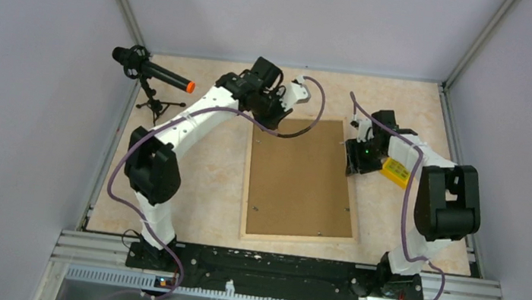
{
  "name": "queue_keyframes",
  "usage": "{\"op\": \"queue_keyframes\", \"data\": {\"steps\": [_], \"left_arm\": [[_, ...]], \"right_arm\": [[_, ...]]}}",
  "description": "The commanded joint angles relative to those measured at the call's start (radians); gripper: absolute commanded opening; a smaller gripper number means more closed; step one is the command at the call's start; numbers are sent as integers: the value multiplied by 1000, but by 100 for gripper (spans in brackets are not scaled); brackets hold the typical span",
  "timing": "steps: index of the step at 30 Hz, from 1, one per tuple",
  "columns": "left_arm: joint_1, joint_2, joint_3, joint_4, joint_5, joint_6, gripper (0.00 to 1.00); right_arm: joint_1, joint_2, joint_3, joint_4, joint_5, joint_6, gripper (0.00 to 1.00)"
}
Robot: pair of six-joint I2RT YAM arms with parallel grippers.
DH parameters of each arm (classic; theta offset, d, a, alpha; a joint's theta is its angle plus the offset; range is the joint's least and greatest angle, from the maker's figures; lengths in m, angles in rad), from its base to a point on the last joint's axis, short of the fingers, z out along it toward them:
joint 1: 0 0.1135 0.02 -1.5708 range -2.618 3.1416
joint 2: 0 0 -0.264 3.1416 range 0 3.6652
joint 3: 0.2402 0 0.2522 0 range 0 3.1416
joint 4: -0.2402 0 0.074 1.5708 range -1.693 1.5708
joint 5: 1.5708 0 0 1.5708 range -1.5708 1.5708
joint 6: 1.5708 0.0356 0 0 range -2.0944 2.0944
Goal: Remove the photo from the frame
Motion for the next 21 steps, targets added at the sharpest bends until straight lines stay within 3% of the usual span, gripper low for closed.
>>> {"op": "queue_keyframes", "data": {"steps": [1, 8, 14, 21], "left_arm": [[43, -116, -23, -13, 79, -20, 0], [113, -181, -58, -43, 115, -50, 0], [148, -239, -97, -50, 124, -71, 0], [158, -302, -158, -57, 130, -38, 0]], "right_arm": [[13, 76, 68, -3, 38, -14, 44], [12, 271, 283, -91, 45, -153, 17], [14, 441, 590, -183, 14, -370, 8], [73, 628, 930, -336, -23, -687, 4]]}}
